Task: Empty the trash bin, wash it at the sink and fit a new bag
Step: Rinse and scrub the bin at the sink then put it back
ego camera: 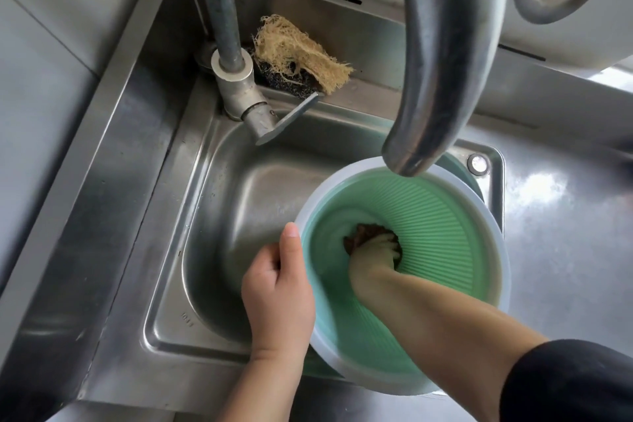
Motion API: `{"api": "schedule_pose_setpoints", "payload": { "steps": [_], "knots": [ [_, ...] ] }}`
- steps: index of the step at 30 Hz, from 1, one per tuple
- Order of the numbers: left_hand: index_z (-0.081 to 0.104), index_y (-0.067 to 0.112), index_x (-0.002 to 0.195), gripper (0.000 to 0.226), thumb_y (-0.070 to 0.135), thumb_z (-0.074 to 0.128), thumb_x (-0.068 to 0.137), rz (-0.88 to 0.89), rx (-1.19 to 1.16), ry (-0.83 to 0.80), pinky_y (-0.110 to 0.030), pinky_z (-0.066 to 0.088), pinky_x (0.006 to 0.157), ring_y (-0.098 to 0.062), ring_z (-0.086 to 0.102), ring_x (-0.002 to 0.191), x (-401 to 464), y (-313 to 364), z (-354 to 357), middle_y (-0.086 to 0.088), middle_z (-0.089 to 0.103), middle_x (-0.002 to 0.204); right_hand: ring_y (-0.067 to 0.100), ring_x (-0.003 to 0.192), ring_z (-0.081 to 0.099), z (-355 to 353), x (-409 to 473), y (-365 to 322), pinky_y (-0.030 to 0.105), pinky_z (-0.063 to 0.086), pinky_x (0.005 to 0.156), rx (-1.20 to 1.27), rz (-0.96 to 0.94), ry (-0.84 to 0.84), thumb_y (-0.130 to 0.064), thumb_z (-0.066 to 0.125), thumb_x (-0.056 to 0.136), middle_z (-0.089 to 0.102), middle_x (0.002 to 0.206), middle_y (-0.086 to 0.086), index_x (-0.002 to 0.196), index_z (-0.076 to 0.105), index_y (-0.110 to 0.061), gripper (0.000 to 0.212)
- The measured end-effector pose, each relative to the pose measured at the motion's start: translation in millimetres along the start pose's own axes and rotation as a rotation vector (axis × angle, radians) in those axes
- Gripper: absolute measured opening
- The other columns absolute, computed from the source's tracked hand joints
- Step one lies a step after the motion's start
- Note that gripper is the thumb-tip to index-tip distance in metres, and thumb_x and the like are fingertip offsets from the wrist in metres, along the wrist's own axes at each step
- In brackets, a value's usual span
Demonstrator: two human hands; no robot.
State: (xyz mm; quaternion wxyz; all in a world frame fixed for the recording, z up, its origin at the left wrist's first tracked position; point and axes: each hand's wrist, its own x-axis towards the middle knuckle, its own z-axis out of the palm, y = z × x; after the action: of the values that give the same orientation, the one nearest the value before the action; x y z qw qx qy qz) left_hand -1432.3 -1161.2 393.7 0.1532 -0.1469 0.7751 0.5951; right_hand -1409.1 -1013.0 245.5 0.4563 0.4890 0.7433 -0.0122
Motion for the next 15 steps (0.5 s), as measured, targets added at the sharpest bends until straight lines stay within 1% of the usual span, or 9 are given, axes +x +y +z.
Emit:
{"api": "schedule_pose_setpoints", "payload": {
  "steps": [3,5,6,7,8,9,10,12,15],
  "knots": [
    [0.048,0.026,0.054,0.049,0.045,0.053,0.098,0.051,0.047,-0.062,-0.020,0.032,0.047,-0.009,0.034,0.047,-6,0,8,0.008,0.043,0.044,0.044,0.144,0.023,11,-9,8,0.056,0.033,0.108,-0.028,-0.003,-0.158,-0.052,0.024,0.102,0.009,0.162,0.023,0.157,-0.003,-0.009,0.075],
    [0.047,0.026,0.054,0.049,0.046,0.052,0.098,0.060,0.065,-0.082,-0.021,0.032,0.048,-0.010,0.036,0.048,-9,1,13,0.009,0.043,0.043,0.041,0.146,0.020,18,-19,13,0.057,0.027,0.111,-0.076,-0.237,-0.192,-0.041,0.042,0.097,0.015,0.162,0.014,0.157,0.012,-0.019,0.071],
    [0.046,0.024,0.053,0.050,0.046,0.052,0.098,0.054,0.067,-0.082,-0.021,0.032,0.048,-0.010,0.036,0.048,-9,2,15,0.009,0.044,0.043,0.040,0.144,0.028,17,-24,14,0.054,0.029,0.110,-0.029,-0.372,-0.239,-0.036,0.048,0.095,0.030,0.155,0.015,0.151,0.030,-0.018,0.062],
    [0.045,0.021,0.053,0.053,0.046,0.052,0.098,0.045,0.064,-0.082,-0.020,0.033,0.048,-0.010,0.038,0.048,-9,2,15,0.009,0.045,0.043,0.038,0.133,0.045,15,-27,13,0.049,0.035,0.104,0.052,-0.427,-0.324,-0.033,0.051,0.093,0.051,0.135,0.016,0.135,0.049,-0.018,0.044],
    [0.045,0.018,0.052,0.054,0.047,0.052,0.098,0.038,0.063,-0.084,-0.020,0.034,0.048,-0.009,0.039,0.048,-8,1,16,0.009,0.046,0.044,0.035,0.107,0.064,10,-34,9,0.044,0.042,0.090,0.102,-0.412,-0.453,-0.031,0.053,0.090,0.062,0.102,0.012,0.110,0.058,-0.019,0.023],
    [0.046,0.015,0.054,0.055,0.048,0.051,0.098,0.034,0.065,-0.089,-0.020,0.035,0.049,-0.008,0.039,0.048,-8,1,16,0.009,0.048,0.046,0.028,0.072,0.068,3,-40,7,0.039,0.046,0.075,0.111,-0.366,-0.598,-0.030,0.052,0.086,0.063,0.072,0.010,0.088,0.056,-0.016,0.015],
    [0.048,0.012,0.056,0.056,0.051,0.051,0.097,0.034,0.065,-0.097,-0.022,0.036,0.050,-0.008,0.040,0.049,-7,1,15,0.007,0.050,0.048,0.022,0.045,0.059,-5,-47,6,0.032,0.046,0.063,0.099,-0.314,-0.693,-0.031,0.049,0.082,0.056,0.050,0.007,0.073,0.049,-0.016,0.018],
    [0.052,0.013,0.063,0.055,0.058,0.048,0.095,0.037,0.067,-0.107,-0.025,0.037,0.052,-0.008,0.040,0.050,-6,-1,14,0.005,0.052,0.050,0.017,0.033,0.043,-13,-48,3,0.027,0.043,0.051,0.220,-0.223,-0.770,-0.032,0.041,0.078,0.045,0.040,0.004,0.066,0.045,-0.017,0.020],
    [0.057,0.020,0.069,0.054,0.069,0.042,0.085,0.015,0.073,-0.121,-0.032,0.043,0.056,-0.007,0.044,0.051,-5,-1,14,0.006,0.058,0.054,0.017,0.038,0.039,-19,-47,2,0.027,0.040,0.049,0.751,-0.131,-0.815,-0.019,0.036,0.083,0.043,0.049,0.007,0.072,0.049,-0.014,0.018]
  ]
}}
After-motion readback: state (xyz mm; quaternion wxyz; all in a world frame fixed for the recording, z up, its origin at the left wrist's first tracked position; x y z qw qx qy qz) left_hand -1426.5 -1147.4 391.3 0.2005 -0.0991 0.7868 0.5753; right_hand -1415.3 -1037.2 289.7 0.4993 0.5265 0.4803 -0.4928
